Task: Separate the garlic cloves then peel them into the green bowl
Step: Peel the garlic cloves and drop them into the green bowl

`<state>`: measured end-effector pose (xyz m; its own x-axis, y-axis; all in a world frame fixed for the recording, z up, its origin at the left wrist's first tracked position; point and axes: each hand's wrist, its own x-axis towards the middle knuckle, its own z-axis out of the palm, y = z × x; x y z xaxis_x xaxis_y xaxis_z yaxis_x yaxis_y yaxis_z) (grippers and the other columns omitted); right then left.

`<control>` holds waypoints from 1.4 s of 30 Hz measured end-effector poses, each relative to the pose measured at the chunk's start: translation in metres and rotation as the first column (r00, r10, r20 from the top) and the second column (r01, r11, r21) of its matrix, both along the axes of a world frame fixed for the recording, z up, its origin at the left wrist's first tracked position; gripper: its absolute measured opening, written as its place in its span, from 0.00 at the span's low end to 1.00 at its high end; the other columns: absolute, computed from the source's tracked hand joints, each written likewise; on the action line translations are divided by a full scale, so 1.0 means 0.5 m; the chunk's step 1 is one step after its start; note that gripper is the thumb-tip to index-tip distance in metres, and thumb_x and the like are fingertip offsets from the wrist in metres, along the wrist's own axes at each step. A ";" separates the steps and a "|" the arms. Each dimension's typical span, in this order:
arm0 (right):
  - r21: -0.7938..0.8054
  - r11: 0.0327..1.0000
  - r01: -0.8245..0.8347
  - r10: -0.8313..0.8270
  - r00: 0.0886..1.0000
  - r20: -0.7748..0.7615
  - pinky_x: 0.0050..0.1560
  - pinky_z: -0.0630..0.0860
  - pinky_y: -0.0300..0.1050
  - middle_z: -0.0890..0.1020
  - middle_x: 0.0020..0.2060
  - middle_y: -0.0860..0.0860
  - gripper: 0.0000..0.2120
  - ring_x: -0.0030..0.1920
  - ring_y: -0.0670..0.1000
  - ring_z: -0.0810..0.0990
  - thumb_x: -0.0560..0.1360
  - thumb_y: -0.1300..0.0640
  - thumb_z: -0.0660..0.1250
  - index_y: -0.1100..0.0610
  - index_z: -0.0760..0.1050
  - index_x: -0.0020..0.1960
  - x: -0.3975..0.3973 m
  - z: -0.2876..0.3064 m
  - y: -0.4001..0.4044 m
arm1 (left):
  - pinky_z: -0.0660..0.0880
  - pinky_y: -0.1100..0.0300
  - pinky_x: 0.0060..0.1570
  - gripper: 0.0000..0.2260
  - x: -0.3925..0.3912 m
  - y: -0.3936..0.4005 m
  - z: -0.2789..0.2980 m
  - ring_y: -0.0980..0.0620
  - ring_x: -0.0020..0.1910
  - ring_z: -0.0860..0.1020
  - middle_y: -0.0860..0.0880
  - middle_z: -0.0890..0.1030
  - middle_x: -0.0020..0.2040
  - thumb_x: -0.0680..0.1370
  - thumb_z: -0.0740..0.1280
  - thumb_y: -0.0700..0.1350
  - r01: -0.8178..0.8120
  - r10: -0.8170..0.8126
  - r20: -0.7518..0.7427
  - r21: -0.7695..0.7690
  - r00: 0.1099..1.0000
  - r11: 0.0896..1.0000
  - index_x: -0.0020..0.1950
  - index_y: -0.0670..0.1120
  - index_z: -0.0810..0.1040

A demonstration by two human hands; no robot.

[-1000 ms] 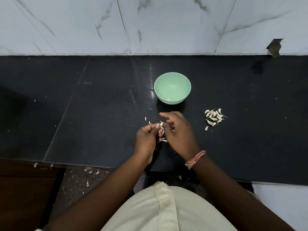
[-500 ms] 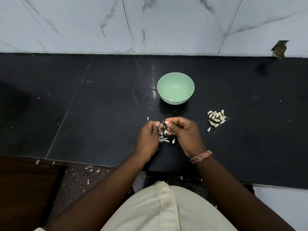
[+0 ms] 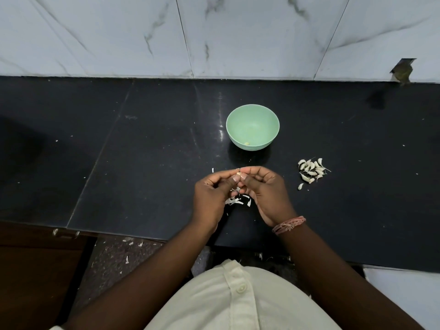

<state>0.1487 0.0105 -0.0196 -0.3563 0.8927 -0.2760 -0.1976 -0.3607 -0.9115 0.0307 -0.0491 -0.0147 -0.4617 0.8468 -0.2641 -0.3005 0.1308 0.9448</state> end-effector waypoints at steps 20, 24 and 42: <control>0.102 0.994 -0.041 0.005 0.943 0.332 0.37 0.82 0.40 0.85 0.33 0.52 0.05 0.33 0.47 0.83 0.78 0.68 0.69 0.65 0.83 0.47 0.008 -0.021 -0.030 | 0.78 0.67 0.45 0.06 -0.013 -0.030 -0.029 0.53 0.46 0.86 0.50 0.88 0.46 0.77 0.73 0.36 0.085 -0.104 -0.259 -0.082 0.960 0.993 0.53 0.42 0.86; 0.128 0.991 -0.037 -0.010 0.937 0.349 0.36 0.80 0.38 0.86 0.36 0.52 0.04 0.33 0.48 0.83 0.78 0.66 0.70 0.61 0.84 0.47 0.014 -0.025 -0.035 | 0.78 0.67 0.47 0.07 -0.009 -0.032 -0.030 0.53 0.47 0.85 0.52 0.87 0.46 0.77 0.73 0.37 0.097 -0.116 -0.350 -0.071 0.930 0.993 0.53 0.43 0.87; 0.270 0.950 -0.156 0.063 0.944 0.324 0.35 0.74 0.32 0.81 0.35 0.65 0.07 0.35 0.51 0.78 0.78 0.68 0.68 0.68 0.81 0.42 0.028 -0.016 -0.042 | 0.78 0.67 0.45 0.06 -0.034 -0.020 0.005 0.56 0.44 0.85 0.52 0.87 0.44 0.75 0.75 0.36 0.226 -0.260 -0.372 -0.132 0.891 0.965 0.50 0.44 0.88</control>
